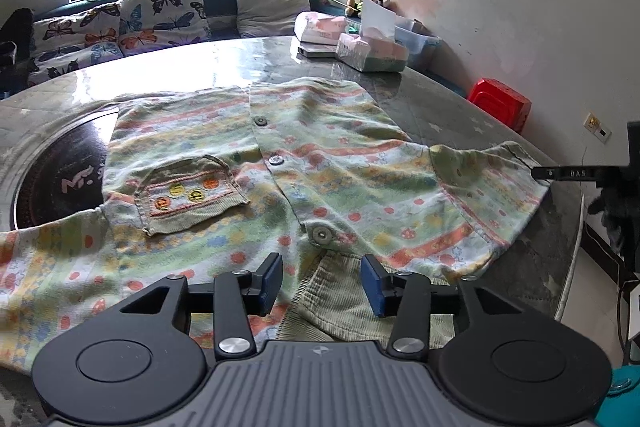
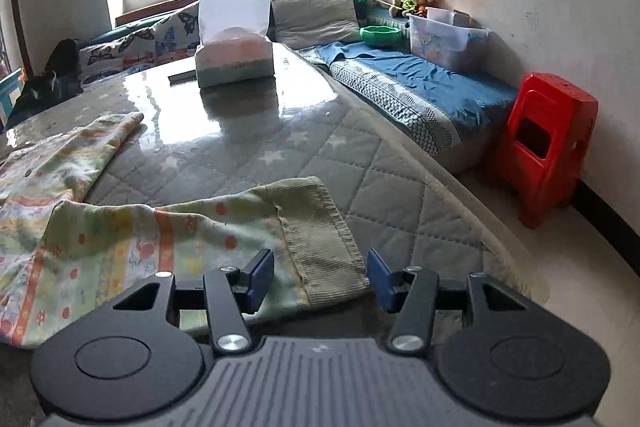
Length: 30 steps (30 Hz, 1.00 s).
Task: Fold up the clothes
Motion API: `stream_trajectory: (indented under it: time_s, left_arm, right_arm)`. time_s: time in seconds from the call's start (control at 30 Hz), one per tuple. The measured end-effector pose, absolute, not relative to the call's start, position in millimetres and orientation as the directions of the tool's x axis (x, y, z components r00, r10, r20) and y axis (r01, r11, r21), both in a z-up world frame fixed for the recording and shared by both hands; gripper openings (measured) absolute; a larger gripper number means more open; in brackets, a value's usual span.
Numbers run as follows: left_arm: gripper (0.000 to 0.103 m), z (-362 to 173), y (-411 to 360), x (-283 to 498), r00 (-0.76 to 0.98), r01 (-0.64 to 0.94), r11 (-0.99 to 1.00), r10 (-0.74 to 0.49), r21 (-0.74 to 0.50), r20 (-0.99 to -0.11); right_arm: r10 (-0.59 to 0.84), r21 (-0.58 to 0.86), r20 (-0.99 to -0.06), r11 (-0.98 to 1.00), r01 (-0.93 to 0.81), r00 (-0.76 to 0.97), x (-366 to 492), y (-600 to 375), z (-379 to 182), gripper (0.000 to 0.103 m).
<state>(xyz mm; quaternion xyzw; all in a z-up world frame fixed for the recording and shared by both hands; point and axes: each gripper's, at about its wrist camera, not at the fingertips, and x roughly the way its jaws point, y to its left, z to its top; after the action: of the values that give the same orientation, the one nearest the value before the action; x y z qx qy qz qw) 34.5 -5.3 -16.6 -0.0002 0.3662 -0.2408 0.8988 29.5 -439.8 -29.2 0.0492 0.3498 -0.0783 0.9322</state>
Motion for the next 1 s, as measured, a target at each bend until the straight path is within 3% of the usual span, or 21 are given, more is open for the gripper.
stream_trajectory:
  time_s: [0.3,0.57,0.83,1.0]
  left_arm:
    - [0.051,-15,-2,33,0.627,0.408,0.894,-0.421,-0.184,-0.656]
    - [0.056,-15,0,32,0.636,0.391,0.901,-0.412,-0.187,-0.653]
    - [0.058,-13,11,28,0.658,0.366,0.907,-0.411,-0.209,-0.631]
    - [0.059,-14,25,23,0.676,0.338,0.913,-0.406,-0.231,-0.615]
  right_arm:
    - [-0.066,0.119,-0.643,0.976,0.184,0.763,30,-439,-25,0.015]
    - [0.043,0.229,-0.560,0.968,0.104,0.828,35,-427,8,0.010]
    - [0.255,0.211,-0.419,0.961,-0.180,0.871,51,-351,79,0.009]
    - [0.400,0.157,-0.382,0.916,-0.368,0.833,65,-284,107,0.009]
